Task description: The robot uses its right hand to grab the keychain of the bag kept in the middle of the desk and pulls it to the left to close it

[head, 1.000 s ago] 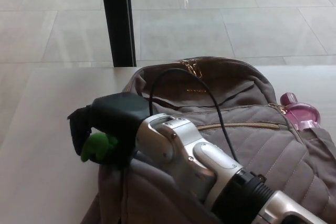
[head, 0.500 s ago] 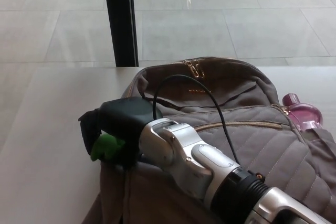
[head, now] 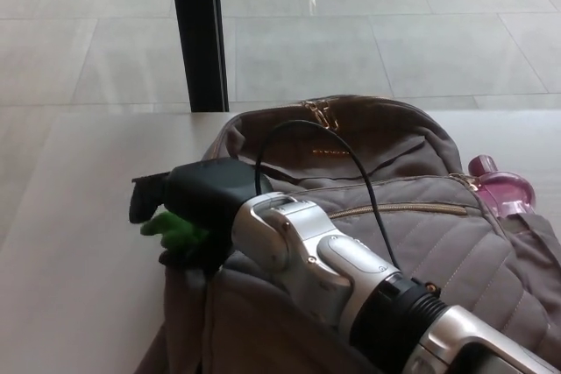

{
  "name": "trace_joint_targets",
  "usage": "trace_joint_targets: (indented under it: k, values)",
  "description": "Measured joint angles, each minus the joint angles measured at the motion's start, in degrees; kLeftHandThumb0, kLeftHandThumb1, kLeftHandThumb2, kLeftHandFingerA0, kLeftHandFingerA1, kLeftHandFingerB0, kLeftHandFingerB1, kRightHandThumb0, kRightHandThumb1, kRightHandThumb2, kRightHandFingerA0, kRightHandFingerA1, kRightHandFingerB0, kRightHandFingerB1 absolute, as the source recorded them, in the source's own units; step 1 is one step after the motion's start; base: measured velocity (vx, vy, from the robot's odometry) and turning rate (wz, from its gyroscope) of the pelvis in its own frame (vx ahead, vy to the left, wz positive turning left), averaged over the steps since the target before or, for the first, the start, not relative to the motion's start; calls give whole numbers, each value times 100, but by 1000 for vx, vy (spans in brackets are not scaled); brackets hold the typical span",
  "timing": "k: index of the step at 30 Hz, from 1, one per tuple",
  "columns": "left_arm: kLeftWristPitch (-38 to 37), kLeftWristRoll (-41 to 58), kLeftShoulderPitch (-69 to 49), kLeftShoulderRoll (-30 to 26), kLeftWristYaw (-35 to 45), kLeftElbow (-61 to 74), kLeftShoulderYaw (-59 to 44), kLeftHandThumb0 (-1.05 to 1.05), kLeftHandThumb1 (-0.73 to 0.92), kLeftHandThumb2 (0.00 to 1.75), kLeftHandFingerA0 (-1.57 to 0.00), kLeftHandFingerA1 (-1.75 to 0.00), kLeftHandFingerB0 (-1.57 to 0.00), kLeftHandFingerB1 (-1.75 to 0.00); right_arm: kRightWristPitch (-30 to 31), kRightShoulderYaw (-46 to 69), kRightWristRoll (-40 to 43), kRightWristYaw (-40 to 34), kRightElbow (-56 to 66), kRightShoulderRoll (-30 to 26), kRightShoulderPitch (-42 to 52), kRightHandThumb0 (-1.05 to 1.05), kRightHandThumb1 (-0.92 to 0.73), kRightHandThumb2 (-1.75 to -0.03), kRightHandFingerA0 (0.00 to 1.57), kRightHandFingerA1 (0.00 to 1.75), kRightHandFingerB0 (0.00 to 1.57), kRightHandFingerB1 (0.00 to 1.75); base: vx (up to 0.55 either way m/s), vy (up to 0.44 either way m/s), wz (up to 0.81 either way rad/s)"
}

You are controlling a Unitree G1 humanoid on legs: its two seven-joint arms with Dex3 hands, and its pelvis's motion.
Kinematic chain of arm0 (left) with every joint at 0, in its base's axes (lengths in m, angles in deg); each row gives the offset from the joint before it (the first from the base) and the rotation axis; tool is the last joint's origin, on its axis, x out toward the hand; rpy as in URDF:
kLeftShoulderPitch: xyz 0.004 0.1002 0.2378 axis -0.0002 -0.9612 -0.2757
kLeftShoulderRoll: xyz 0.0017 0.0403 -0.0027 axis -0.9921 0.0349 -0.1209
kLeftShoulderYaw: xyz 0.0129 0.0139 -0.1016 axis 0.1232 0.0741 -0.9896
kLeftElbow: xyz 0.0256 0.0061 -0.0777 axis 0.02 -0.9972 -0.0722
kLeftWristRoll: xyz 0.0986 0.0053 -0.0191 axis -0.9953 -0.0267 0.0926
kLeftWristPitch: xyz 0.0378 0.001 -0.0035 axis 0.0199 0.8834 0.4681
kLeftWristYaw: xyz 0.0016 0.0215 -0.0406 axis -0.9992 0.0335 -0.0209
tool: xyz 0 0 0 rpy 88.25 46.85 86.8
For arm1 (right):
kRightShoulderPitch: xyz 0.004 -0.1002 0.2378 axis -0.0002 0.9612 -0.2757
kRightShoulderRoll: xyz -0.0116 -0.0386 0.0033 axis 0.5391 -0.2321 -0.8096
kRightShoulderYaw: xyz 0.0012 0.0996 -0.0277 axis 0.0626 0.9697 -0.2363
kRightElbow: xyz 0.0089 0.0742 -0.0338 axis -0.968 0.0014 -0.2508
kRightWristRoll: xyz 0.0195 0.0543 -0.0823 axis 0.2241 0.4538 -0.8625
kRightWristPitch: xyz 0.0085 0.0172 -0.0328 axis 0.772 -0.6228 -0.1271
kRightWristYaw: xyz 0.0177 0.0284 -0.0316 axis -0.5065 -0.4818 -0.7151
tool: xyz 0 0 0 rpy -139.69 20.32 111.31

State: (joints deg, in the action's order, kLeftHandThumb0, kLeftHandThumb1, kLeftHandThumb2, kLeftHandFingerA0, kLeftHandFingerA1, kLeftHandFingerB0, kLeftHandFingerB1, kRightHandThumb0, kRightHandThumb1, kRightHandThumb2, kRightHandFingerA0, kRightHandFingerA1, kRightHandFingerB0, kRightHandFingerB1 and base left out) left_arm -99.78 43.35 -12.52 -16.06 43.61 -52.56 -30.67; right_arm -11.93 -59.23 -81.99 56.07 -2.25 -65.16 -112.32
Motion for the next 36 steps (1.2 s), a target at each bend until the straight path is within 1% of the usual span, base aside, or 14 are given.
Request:
trace_joint_targets:
  k: [7,9,18,19,21,23,24,25,27,28,29,31,33,36]
  values:
    - [0,0,8,0,1,-2,0,-105,92,97,-92,-122,-88,-120,263,-101,0,363,5,24,-151,-105,-63,-106,0,19,0,27,0,0,0]
    - [0,0,6,0,1,-2,0,-105,92,100,-96,-121,-88,-120,327,-151,1,463,18,29,-181,-101,-76,-63,0,0,0,0,0,0,0]
    - [0,0,7,0,-1,-10,0,-105,92,102,-94,-122,-87,-119,571,-29,135,1002,241,58,-411,-105,-68,-103,0,0,0,2,0,0,0]
    - [0,0,7,0,-1,-11,0,-105,92,101,-94,-121,-86,-119,593,32,178,1087,310,64,-496,-105,-82,-67,0,0,0,0,0,0,0]
    - [0,0,6,0,-1,-10,0,-105,92,101,-93,-122,-86,-119,633,126,233,1229,439,65,-625,-105,-81,-69,0,0,0,0,0,0,0]
    - [0,0,1,0,-1,-9,-1,-105,92,101,-95,-122,-86,-120,674,264,300,1396,598,63,-731,-105,-67,-103,0,0,0,0,0,0,0]
    - [0,0,-3,0,-1,-9,-1,-105,92,101,-94,-120,-86,-118,703,340,346,1487,669,60,-789,-105,-82,-64,0,4,0,7,0,0,0]
    - [0,0,-8,0,-1,-10,-1,-105,92,97,-93,-119,-88,-118,736,416,392,1574,737,55,-844,-105,-64,-112,0,16,0,9,0,0,0]
    - [0,0,-9,-1,-1,-14,0,-105,92,97,-94,-119,-90,-116,781,653,512,1759,899,-8,-922,-102,-67,-112,4,35,1,18,0,0,0]
    - [0,0,-12,-1,-1,-17,0,-105,92,99,-96,-118,-91,-115,794,765,571,1840,981,-55,-955,-99,-66,-109,48,90,5,31,0,0,0]
    - [0,0,-14,-1,-1,-20,0,-105,92,99,-100,-118,-91,-116,807,870,624,1912,1050,-110,-994,-100,-86,-66,66,97,8,41,0,0,0]
    - [0,-1,-24,-2,-1,-28,0,-105,92,99,-100,-118,-91,-116,842,1128,739,2079,1232,-284,-1097,-100,-86,-66,66,97,8,41,0,0,0]
    - [0,-2,-32,-2,-1,-35,1,-105,92,98,-100,-116,-93,-114,876,1321,839,2217,1365,-436,-1173,-84,-86,-66,27,47,15,28,0,0,0]
    - [0,-7,-32,-2,-6,-37,11,-105,92,99,-98,-118,-91,-117,939,1758,1020,2474,1491,-865,-1459,-82,-89,-68,20,55,14,30,0,0,0]
